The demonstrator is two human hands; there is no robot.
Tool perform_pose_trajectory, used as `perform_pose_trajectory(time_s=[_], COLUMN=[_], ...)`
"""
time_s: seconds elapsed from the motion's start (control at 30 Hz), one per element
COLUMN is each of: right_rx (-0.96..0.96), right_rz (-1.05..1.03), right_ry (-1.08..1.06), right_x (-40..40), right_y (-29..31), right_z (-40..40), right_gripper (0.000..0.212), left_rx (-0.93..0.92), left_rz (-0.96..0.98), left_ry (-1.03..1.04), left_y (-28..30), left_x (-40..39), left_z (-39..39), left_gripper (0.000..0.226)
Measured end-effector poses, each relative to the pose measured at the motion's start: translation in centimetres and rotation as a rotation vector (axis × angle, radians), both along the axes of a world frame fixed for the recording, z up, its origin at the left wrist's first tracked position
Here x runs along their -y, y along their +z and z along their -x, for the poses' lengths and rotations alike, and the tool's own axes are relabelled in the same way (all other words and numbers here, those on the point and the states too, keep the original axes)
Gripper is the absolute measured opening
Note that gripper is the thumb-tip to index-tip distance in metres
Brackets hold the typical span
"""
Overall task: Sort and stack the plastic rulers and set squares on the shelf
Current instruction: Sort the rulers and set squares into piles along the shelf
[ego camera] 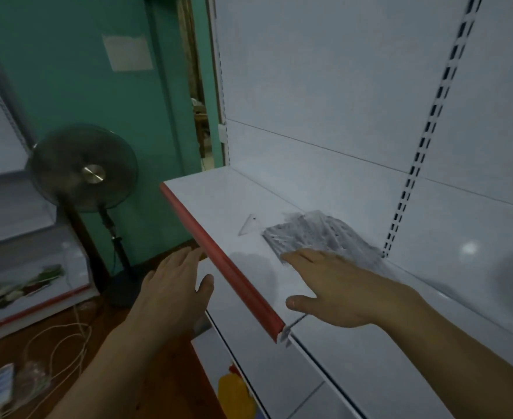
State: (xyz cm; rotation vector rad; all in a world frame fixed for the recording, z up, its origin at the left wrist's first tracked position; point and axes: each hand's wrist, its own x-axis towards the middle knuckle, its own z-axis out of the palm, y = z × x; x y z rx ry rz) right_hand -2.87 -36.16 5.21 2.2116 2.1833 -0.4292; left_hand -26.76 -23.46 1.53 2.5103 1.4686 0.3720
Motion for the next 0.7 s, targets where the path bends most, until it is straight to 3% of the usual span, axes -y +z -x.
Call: perform_pose_trajectory(time_s=[0.27,0.47,0.6,0.7], right_rx=[-0.084,-0.060,-0.080,0.013], right_rz=[0.072,0.076,0.048,-0.008], right_ry=[-0.151,-0.384,-0.543,-0.704], right_x=[-4.7,-7.7,-11.6,-14.3], right_y=[-1.1,-1.5,-2.5,-3.1], right_z=[-4.0,-5.8,-5.0,-4.6], right_gripper=[0.079,0.074,0.069,0.063], left_rx=[0.009,0.030,-0.095,-0.168], left_rz=[0.039,0.032,0.093,0.111], left_ry=[-0.185,-0.497,-0.817,-0.955], left_y=[-0.7,-1.7,-1.3,-0.6], left_x=[-8.7,-16.5,-22.4,-26.2], left_z=[-7.1,-11.8,-13.8,-15.5], left_gripper=[0.057,0.054,0.055,0.069])
